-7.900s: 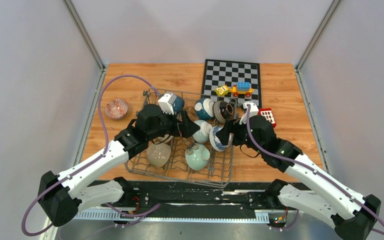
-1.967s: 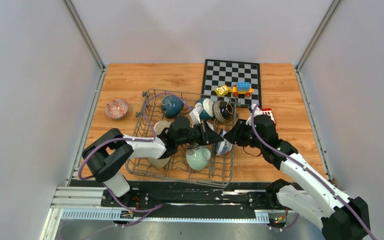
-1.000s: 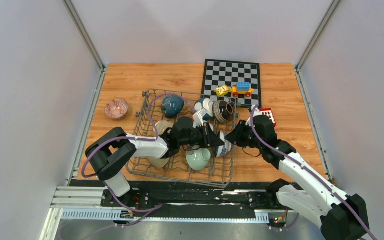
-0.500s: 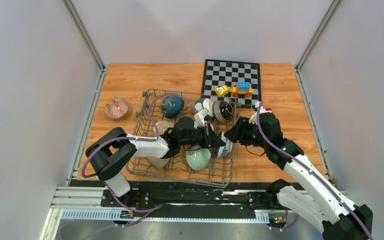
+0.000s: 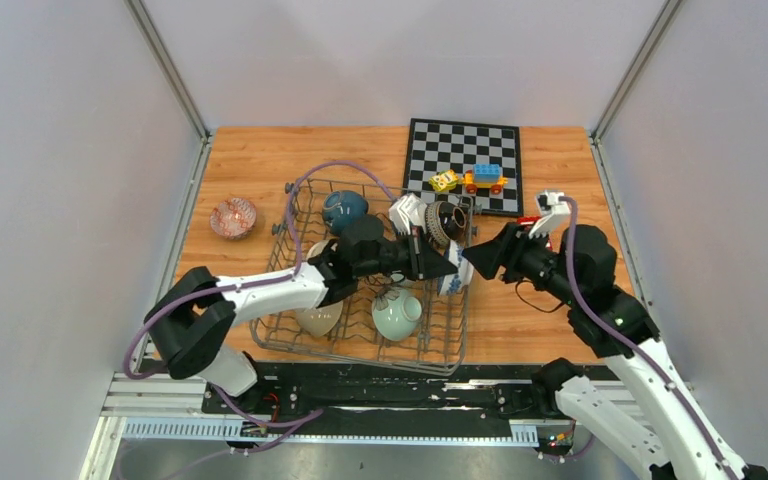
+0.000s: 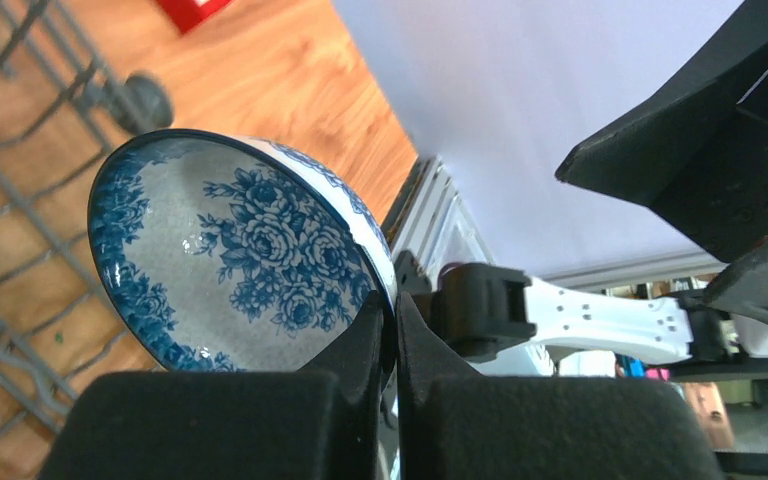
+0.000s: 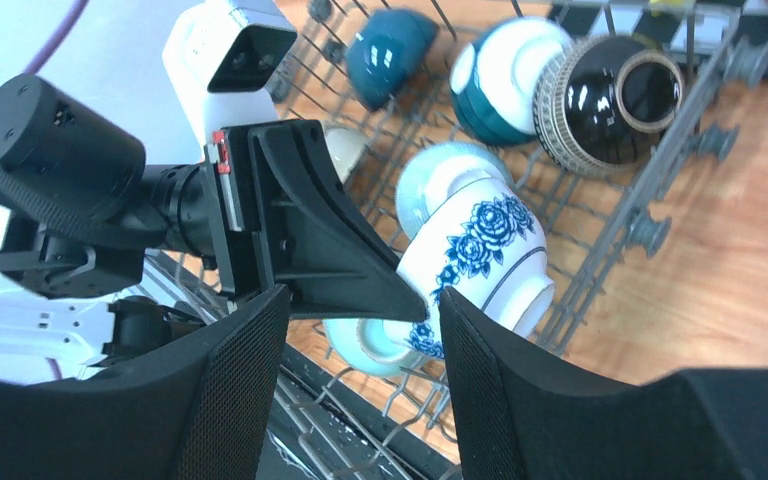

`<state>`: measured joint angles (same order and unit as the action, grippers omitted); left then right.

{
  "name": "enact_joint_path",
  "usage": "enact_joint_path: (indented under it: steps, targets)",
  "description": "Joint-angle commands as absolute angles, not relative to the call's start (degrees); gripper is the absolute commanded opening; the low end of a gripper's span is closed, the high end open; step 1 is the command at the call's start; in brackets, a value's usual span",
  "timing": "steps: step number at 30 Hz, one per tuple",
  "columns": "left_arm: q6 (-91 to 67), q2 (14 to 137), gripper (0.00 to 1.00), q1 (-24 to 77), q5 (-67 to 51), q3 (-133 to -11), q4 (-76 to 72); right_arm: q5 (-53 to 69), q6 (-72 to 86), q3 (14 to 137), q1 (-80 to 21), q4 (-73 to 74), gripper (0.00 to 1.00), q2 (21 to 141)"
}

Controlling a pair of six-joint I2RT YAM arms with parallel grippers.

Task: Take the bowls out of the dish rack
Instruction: Pick up the bowl from the dish rack.

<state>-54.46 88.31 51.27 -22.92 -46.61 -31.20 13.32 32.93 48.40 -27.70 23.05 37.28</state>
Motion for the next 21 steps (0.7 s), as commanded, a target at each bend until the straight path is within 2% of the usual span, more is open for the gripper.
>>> enact_joint_path:
  steps: [1,6,13,21]
  targets:
    - [-49.1,81.8,0.00,50.8,-23.8,-52.6,-28.5,13.8,27.8,54.1,-26.8,27.0,0.60,33.7]
    - [-41.1,75.6,0.00,50.4,-22.3,-58.3,-17.3,13.1,24.0,58.8,-26.9,29.0,0.60,31.2]
    - [-10.3,67.1,0.00,51.3,-16.3,-69.2,15.9,14.4,20.7,64.9,-26.9,34.3,0.60,31.2]
    - [12.9,53.2,0.00,58.3,-4.5,-63.9,22.0,15.8,18.9,70.0,-26.9,40.9,0.60,33.9]
